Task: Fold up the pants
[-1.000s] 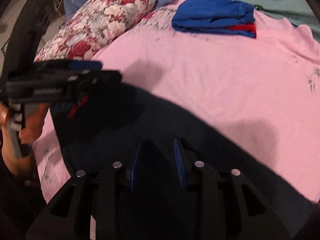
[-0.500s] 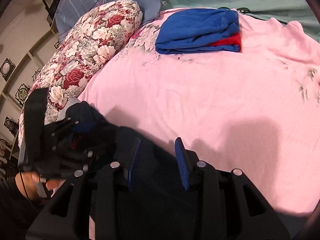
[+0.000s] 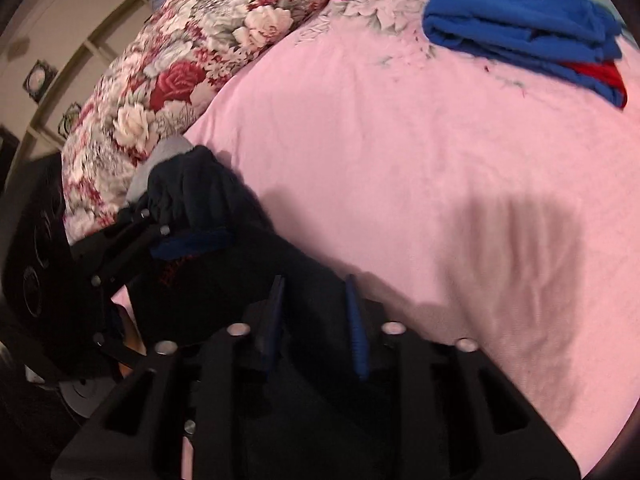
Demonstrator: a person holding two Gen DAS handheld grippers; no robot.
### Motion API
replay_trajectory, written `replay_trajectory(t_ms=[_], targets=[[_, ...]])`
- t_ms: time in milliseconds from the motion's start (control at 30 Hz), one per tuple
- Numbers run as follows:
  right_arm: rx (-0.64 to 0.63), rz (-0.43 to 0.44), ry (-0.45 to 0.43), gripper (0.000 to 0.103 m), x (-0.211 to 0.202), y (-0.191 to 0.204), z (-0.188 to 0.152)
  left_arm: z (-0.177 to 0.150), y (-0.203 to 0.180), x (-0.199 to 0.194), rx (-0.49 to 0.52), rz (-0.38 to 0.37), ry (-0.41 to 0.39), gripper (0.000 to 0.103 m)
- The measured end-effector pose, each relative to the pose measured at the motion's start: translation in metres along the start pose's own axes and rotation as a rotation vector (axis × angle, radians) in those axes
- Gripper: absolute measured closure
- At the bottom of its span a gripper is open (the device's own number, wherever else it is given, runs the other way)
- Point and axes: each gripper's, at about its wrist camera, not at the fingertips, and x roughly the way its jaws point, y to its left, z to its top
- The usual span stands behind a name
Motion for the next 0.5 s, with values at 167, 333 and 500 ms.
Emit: replay_trajectory(t_ms=[167, 333, 500], targets=[[-0.104, -0.134, -0.259, 0.093, -0.051, 0.019, 0.000, 0.000, 0.018, -0.016, -0.039, 0.009, -0.007, 0.025], [-0.158, -0.245, -0.193, 0.093, -0.007, 0.003, 0.000, -0.013, 0.032, 0.012, -0.088, 0.019, 0.085, 0.026], [-0.209, -0.392, -0.208, 0.057, -0.007, -0.002, -0.003, -0.011, 0.033, 0.006, -0.094, 0.009, 0.088, 0.026]])
